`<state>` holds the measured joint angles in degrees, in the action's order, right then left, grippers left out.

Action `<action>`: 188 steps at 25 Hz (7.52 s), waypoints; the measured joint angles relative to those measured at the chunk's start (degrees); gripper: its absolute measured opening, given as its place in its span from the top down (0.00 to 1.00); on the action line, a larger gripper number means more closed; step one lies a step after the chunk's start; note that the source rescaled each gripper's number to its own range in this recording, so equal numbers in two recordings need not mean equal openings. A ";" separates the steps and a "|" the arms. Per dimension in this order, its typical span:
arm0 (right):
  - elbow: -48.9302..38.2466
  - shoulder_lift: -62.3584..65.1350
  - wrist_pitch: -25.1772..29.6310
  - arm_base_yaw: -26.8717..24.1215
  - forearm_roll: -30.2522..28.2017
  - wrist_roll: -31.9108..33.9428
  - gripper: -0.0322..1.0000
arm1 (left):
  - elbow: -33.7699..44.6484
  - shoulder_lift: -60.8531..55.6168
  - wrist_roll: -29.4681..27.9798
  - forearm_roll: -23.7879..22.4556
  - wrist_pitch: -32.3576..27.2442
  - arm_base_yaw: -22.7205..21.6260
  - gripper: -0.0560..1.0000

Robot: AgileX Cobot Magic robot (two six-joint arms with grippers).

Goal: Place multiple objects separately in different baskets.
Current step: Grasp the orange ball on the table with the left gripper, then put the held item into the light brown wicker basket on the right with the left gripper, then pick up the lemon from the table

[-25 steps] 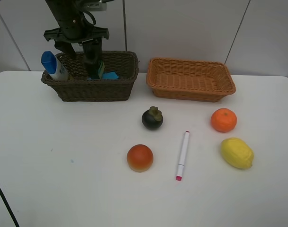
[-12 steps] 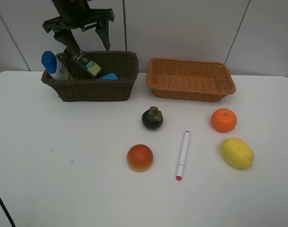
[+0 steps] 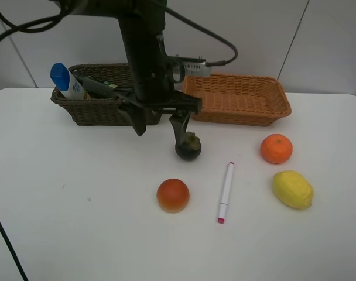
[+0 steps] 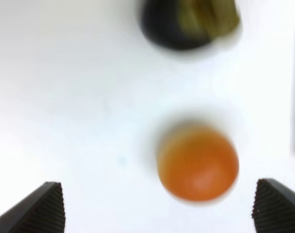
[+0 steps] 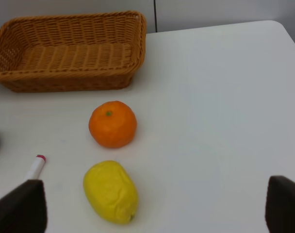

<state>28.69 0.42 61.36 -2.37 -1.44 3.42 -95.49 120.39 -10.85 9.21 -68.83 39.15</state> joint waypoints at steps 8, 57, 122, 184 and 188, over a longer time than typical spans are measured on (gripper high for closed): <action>0.00 0.00 0.00 0.00 0.00 0.00 0.00 | 9.15 -0.05 2.91 -0.60 3.15 7.15 0.08; 0.00 0.00 0.00 0.00 0.00 0.00 0.00 | 10.02 8.74 3.49 -8.43 14.13 12.25 0.46; 0.00 0.00 0.00 0.00 0.00 0.00 0.00 | -35.51 26.20 0.96 -1.38 32.04 -2.06 0.16; 0.00 0.00 0.00 0.00 0.00 0.00 0.00 | 66.26 -120.27 17.18 -1.39 7.48 -32.72 0.15; 0.00 0.00 0.00 0.00 0.00 0.00 0.00 | 66.26 -120.70 17.08 -1.39 7.48 -32.72 0.15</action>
<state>28.69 0.42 61.36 -2.37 -1.44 3.42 -29.23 -0.31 6.23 7.82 -61.35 6.43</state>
